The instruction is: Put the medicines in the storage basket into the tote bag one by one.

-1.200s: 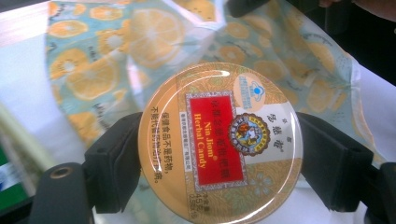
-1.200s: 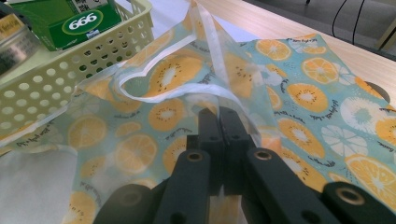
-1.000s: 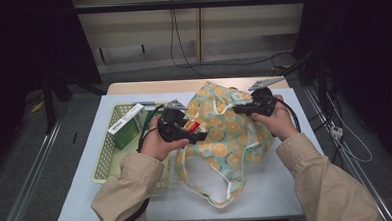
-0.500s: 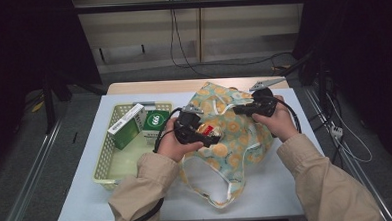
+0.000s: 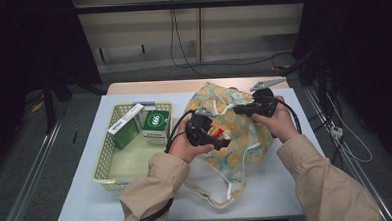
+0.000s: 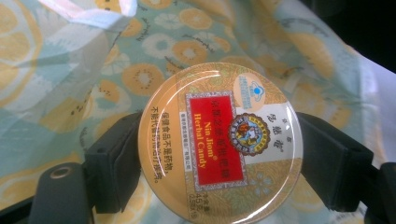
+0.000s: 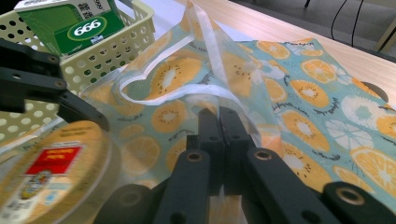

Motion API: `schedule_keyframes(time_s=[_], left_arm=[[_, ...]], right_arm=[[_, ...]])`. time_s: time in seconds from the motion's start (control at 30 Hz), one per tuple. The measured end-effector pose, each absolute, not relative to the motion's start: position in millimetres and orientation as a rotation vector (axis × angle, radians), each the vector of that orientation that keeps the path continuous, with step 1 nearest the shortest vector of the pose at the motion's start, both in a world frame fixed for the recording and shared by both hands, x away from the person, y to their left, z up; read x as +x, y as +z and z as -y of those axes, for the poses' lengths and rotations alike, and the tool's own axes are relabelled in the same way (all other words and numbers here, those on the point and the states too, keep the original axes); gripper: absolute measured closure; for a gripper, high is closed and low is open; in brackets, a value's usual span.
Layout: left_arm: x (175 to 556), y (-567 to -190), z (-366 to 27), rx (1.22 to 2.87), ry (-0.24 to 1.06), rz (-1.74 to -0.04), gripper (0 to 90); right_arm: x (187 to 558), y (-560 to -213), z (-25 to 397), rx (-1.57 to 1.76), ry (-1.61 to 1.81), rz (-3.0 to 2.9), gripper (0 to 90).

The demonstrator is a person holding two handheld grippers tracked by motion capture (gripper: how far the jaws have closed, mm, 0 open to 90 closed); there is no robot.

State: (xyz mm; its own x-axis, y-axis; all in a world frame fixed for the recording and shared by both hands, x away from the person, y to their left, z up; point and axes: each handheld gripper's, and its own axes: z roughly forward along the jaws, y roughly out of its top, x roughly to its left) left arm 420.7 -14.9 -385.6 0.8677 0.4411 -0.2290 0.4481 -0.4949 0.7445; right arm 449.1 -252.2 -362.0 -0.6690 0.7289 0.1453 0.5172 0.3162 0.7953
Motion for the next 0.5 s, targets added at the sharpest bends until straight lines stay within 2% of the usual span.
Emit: schedule_keyframes(time_s=[0.5], left_arm=[[440,-402,27,2.167,0.059,-0.677,20.7]], right_arm=[[448,-363,258,1.151,1.296,-2.334,89.9]])
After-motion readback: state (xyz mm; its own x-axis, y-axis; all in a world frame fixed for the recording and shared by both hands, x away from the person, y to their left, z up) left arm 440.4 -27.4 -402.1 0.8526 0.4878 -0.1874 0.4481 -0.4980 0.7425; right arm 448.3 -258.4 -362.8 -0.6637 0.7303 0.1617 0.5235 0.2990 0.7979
